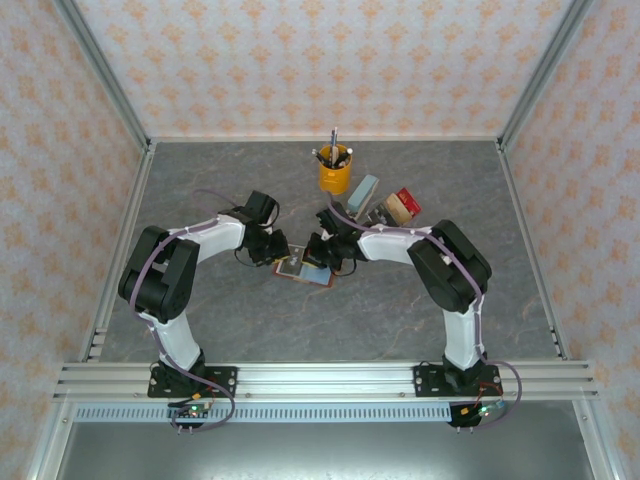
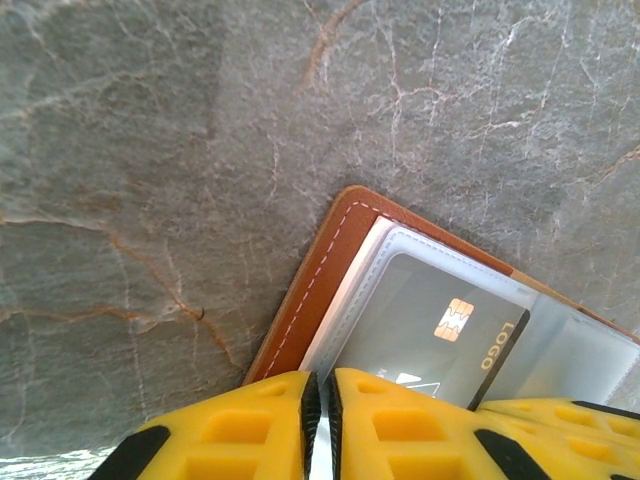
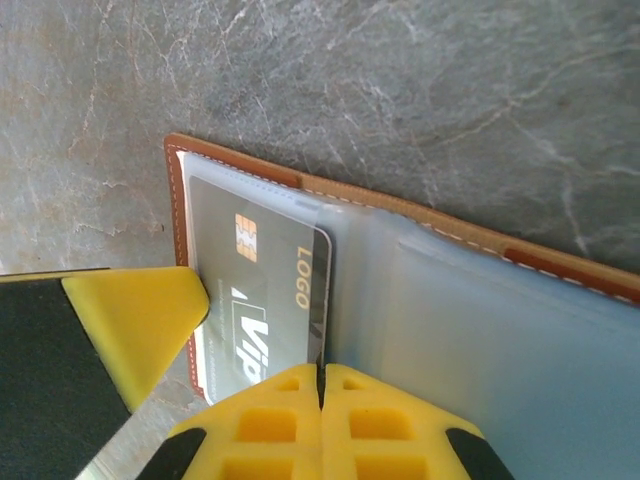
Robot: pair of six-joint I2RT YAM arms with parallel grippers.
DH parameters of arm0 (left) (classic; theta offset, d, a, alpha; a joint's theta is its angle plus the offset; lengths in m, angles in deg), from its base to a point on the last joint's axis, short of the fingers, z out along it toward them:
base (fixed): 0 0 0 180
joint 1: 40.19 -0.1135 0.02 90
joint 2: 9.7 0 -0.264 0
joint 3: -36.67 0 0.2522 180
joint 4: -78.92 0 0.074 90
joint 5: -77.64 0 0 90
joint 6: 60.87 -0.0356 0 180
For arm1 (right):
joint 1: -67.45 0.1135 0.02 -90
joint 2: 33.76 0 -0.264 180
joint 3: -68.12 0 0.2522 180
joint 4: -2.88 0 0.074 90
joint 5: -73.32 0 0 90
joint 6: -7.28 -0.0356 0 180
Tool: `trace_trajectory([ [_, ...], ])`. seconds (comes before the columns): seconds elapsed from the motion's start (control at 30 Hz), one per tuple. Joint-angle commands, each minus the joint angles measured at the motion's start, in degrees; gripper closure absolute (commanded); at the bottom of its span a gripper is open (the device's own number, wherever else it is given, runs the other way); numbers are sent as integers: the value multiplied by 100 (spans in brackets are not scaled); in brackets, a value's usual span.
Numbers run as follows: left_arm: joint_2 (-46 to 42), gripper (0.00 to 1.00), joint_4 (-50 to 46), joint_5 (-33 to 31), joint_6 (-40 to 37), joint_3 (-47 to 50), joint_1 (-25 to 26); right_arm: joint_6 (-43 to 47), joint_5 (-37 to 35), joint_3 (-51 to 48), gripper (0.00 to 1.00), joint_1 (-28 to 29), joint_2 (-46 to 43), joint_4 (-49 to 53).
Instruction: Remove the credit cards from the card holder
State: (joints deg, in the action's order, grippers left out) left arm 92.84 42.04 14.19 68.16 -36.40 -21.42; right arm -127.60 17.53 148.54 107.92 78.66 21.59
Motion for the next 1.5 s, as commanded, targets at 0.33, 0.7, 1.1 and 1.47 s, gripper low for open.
trace_trajectory([
  [0.33, 265, 83, -277, -284, -27, 125, 40, 103, 479, -267, 93, -84, -258, -339],
  [0.7, 354, 84, -215, -307, 78, 184, 40, -156, 643, -375, 87, -4, -168, -450],
  [1.1, 372, 85, -186, -352, 175, 255, 40, -814, 440, -508, 87, 59, -102, -896],
  [1.47, 424, 86, -202, -378, 219, 261, 39, -737, 300, -462, 88, 73, -78, -638],
])
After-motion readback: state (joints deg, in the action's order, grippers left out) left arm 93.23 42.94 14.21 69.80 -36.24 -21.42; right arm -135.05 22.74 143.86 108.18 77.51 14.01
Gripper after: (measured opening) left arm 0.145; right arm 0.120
